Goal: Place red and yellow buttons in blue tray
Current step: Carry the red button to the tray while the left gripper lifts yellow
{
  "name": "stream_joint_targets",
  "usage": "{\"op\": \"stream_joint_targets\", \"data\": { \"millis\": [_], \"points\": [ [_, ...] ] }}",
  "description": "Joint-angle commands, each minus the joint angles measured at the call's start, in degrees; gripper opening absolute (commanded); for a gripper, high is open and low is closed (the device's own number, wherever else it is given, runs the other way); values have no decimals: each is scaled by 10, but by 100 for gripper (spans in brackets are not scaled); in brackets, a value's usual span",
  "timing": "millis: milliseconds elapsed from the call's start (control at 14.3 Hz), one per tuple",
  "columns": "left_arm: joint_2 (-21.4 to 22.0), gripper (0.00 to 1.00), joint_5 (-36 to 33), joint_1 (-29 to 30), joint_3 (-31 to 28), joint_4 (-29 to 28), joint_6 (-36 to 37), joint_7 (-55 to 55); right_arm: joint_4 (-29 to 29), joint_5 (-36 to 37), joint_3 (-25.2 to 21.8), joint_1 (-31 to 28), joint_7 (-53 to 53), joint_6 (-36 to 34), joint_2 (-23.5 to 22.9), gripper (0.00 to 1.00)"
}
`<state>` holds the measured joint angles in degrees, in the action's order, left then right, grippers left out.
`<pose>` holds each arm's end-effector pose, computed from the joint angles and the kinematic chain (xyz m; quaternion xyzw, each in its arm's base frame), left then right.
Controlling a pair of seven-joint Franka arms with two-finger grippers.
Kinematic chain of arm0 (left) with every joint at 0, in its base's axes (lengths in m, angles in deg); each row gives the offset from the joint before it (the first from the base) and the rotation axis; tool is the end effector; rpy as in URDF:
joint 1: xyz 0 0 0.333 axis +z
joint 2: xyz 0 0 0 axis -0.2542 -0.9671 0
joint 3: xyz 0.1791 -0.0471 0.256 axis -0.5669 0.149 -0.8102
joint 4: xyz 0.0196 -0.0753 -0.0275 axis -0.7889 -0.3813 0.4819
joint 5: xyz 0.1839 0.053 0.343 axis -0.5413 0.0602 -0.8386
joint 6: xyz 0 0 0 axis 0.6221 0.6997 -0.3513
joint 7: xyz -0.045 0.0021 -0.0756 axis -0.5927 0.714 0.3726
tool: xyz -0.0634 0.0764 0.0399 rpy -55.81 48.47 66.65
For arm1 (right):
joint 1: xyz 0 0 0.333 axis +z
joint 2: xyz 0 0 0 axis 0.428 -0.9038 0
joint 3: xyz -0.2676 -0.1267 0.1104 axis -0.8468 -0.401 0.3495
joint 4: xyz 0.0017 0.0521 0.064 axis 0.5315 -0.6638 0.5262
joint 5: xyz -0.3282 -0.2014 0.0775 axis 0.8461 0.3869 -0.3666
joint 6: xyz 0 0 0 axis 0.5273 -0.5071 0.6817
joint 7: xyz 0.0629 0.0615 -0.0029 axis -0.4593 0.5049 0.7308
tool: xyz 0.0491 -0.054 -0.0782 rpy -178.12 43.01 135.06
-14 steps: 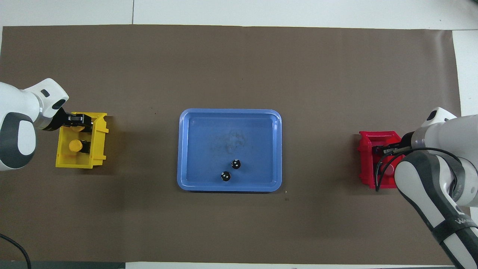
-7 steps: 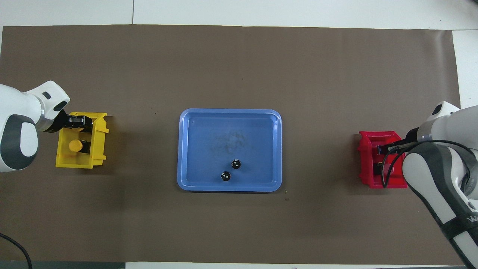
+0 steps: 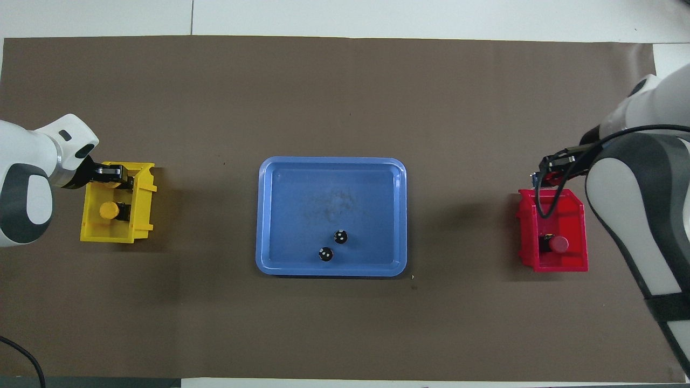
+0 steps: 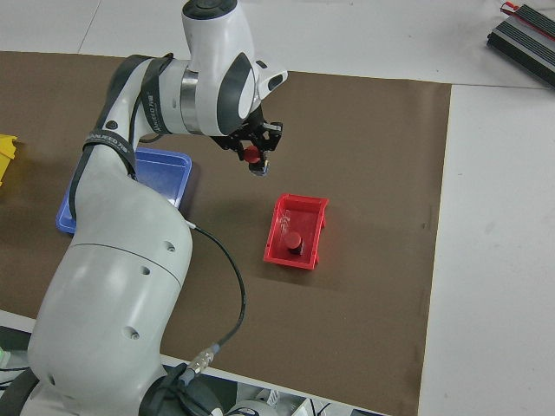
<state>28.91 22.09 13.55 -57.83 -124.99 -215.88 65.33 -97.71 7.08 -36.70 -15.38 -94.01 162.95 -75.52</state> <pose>0.5705 0.0131 0.3719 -0.9986 0.0480 -0.0208 0.0038 0.5805 0.0854 0.5062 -0.9981 -0.0123 0.0441 0.0408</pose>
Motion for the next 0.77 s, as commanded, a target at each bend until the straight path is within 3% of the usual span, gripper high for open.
{"op": "stream_joint_targets", "data": {
  "millis": [0, 279, 558, 698],
  "points": [
    [-8, 6, 2, 0, 1, 69, 72, -5, 50, -34, -1, 98, -164, 48, -57, 18],
    [-9, 2, 2, -41, 2, 173, 189, -71, 52, -34, -1, 194, -275, 148, -119, 18],
    [-5, 2, 7, -134, 3, 173, 185, -197, 51, -30, -1, 240, -310, 188, -168, 20],
    [-5, 2, 47, -157, 3, 174, 182, -212, 46, -28, -1, 248, -311, 204, -178, 21]
  ]
}}
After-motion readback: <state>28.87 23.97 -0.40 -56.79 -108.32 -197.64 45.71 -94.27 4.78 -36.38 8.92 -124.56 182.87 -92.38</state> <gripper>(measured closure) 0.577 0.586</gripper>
